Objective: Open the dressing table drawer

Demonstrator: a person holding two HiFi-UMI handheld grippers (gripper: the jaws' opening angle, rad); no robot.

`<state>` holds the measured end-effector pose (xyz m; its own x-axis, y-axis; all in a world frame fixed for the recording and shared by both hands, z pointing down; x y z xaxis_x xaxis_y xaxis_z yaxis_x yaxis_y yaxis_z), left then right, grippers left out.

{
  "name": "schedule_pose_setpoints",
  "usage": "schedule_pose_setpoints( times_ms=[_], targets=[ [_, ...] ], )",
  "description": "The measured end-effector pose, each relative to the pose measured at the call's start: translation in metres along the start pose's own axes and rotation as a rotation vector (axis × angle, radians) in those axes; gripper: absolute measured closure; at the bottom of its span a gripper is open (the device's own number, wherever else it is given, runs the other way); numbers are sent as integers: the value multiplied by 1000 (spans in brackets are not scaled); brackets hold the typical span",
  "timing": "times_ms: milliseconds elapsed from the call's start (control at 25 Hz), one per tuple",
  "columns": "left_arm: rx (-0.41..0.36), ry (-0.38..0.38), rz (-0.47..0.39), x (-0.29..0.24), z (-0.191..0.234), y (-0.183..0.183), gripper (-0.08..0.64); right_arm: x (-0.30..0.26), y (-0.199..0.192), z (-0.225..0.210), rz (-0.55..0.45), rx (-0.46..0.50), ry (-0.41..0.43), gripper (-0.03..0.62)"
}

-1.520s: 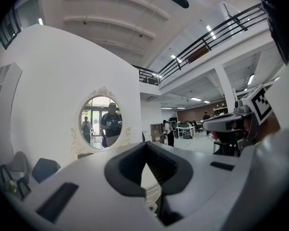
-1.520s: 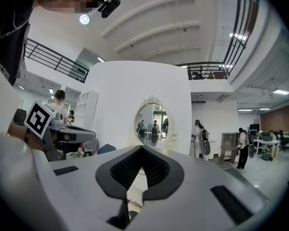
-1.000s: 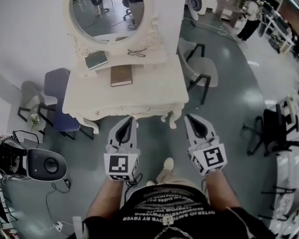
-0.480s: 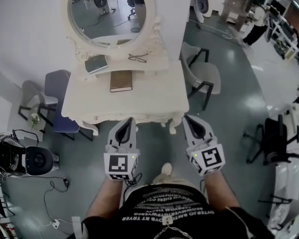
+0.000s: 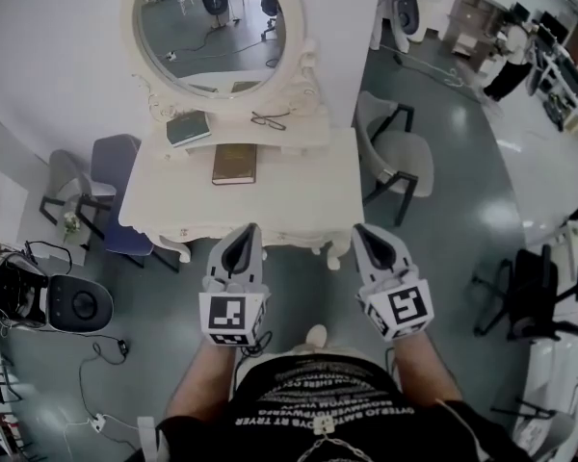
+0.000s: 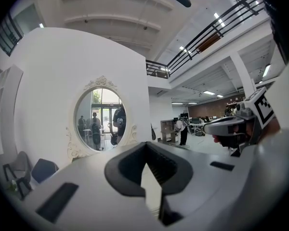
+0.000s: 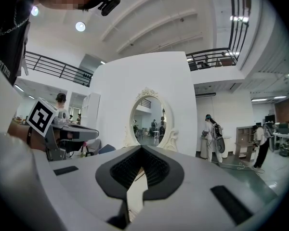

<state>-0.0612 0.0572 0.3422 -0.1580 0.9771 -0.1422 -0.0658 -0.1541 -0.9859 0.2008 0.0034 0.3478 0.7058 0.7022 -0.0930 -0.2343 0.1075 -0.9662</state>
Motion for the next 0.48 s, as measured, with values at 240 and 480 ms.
schedule_pose_setpoints(
  times_ms=[240, 480],
  targets=[
    [-11, 37, -7, -7, -12, 1, 558, -4, -12, -21, 0, -10, 21, 600],
    [-19, 67, 9, -3, -13, -1, 558, -5, -18, -21, -7, -22, 44, 600]
  ],
)
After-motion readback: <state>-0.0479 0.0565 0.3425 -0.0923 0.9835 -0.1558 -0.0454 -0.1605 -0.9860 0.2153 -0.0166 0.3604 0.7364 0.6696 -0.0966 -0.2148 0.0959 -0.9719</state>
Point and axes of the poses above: the fingertips, and each gripper's own axes: x backward along the fingers, z to its left, y out of its top, the point moved 10 cm from there along x, backward along the fingers, and after that the axes turned 11 degrees about x, right-handed, at the moved point
